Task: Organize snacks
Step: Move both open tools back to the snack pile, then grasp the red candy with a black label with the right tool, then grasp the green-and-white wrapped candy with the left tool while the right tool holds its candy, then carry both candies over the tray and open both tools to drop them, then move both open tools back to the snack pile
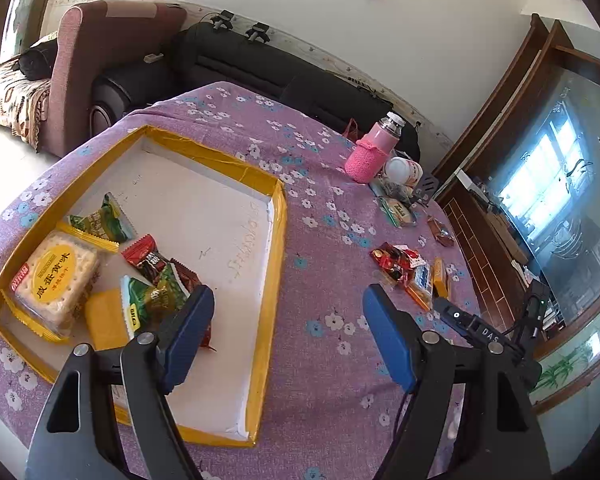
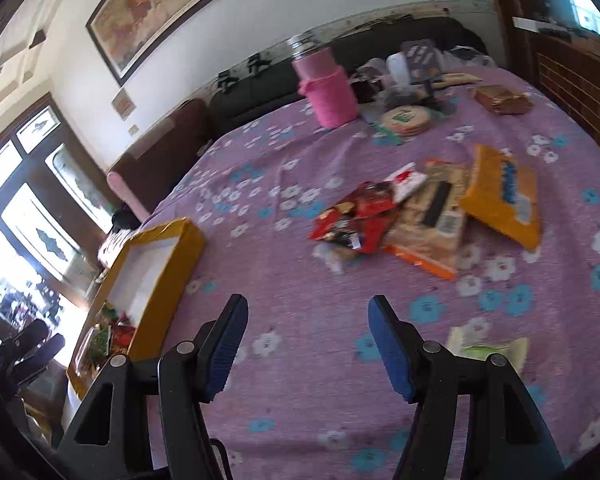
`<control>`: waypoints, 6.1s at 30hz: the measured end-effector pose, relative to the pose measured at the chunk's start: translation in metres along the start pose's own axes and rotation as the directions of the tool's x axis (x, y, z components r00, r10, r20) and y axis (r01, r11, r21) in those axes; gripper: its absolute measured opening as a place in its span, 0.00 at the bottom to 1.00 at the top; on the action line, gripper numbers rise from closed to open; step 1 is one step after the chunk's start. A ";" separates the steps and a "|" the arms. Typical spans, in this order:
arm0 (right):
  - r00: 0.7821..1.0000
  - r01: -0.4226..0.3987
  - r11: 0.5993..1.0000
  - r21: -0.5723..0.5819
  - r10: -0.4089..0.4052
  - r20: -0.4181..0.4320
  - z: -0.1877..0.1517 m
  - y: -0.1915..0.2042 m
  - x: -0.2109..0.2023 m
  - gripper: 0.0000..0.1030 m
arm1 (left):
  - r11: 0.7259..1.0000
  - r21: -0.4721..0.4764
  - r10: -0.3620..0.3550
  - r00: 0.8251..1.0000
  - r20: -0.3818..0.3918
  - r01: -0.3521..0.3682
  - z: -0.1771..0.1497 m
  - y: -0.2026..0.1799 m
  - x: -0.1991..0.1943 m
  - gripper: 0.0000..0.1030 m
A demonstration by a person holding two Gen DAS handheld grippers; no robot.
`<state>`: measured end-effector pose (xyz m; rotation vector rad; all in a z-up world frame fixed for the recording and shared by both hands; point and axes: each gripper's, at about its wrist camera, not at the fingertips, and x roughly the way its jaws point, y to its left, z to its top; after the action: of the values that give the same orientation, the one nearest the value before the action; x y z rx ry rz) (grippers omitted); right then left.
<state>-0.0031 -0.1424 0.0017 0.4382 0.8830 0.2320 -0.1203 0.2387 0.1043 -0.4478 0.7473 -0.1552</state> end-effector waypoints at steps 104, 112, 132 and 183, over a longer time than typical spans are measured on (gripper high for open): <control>0.995 -0.082 0.997 -0.002 0.082 -0.062 0.003 -0.038 0.051 0.25 | 0.804 0.591 0.121 0.956 -0.266 0.062 -0.083 -0.135 0.159 0.38; 0.997 -0.061 0.998 0.000 0.061 -0.050 0.002 -0.040 0.049 0.25 | 0.909 0.409 0.030 0.965 -0.261 0.082 -0.065 -0.104 0.133 0.27; 0.981 -0.190 0.977 -0.096 0.185 -0.052 0.008 0.047 0.020 0.25 | 1.000 0.025 0.007 1.000 0.001 -0.007 0.017 0.054 0.016 0.27; 0.988 -0.127 0.941 -0.314 0.148 0.041 -0.038 0.161 -0.012 0.68 | 0.980 -0.159 -0.090 0.976 0.200 0.123 0.015 0.063 -0.057 0.83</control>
<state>-0.0426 0.0062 0.0628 0.2112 0.7370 0.4765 -0.1524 0.3164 0.1212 -0.6579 0.5482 -0.1464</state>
